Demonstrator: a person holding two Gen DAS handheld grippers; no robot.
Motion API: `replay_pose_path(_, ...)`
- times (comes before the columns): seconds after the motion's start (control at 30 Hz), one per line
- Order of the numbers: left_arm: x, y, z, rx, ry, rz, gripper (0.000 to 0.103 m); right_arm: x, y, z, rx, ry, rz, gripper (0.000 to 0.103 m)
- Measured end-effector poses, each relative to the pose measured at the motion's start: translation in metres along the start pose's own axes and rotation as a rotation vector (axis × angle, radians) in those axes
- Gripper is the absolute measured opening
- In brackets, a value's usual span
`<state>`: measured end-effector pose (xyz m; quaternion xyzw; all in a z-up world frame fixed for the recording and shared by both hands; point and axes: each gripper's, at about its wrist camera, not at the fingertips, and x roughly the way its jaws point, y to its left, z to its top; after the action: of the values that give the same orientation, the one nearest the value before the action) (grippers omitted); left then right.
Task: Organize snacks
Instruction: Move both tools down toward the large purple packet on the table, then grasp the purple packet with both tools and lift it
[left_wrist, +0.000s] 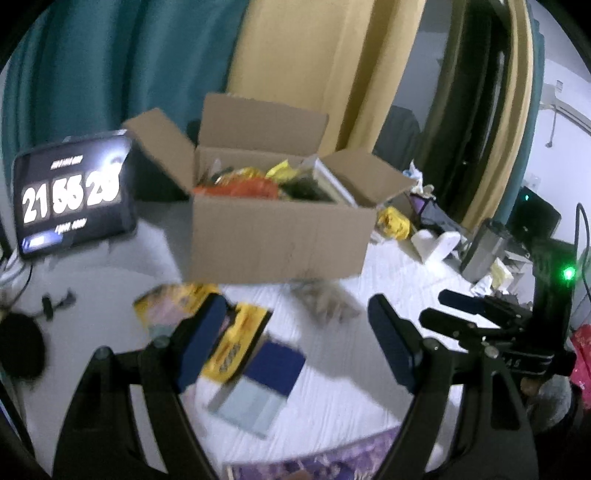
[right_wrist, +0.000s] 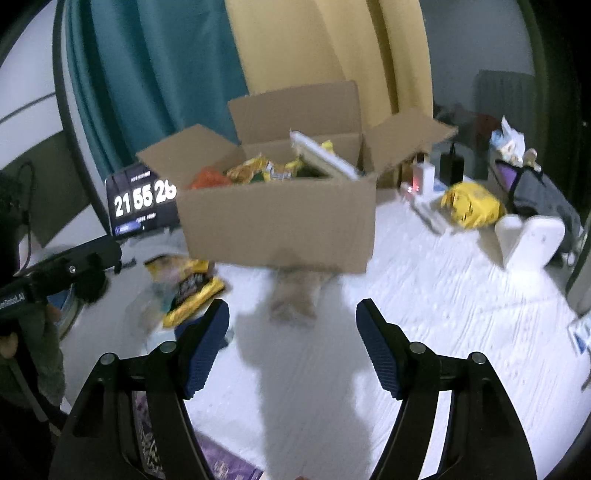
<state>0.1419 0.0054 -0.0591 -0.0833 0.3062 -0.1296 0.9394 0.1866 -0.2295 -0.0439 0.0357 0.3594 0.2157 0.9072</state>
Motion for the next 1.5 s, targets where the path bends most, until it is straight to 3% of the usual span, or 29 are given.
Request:
replay_pose_path(0.43,-0.018,0.017,-0.095,-0.084,0.132,0.012,0.081,0.003,0.031,-0.07,0.011,0.141,0.021,0.075)
replay_pose_path(0.83,-0.025,0.015,-0.148,-0.103,0.259,0.003,0.081,-0.002,0.04,-0.116,0.053,0.248,0.067,0.074)
replay_pose_path(1.17,-0.028,0.009,-0.155,-0.064,0.252,0.002,0.081,-0.002,0.056,-0.126,0.035,0.253,0.109,0.075)
replay_pose_path(1.5,-0.031,0.015,-0.156,-0.105,0.233,-0.101,0.081,0.02,0.091,-0.122,-0.084,0.217,0.122,0.081)
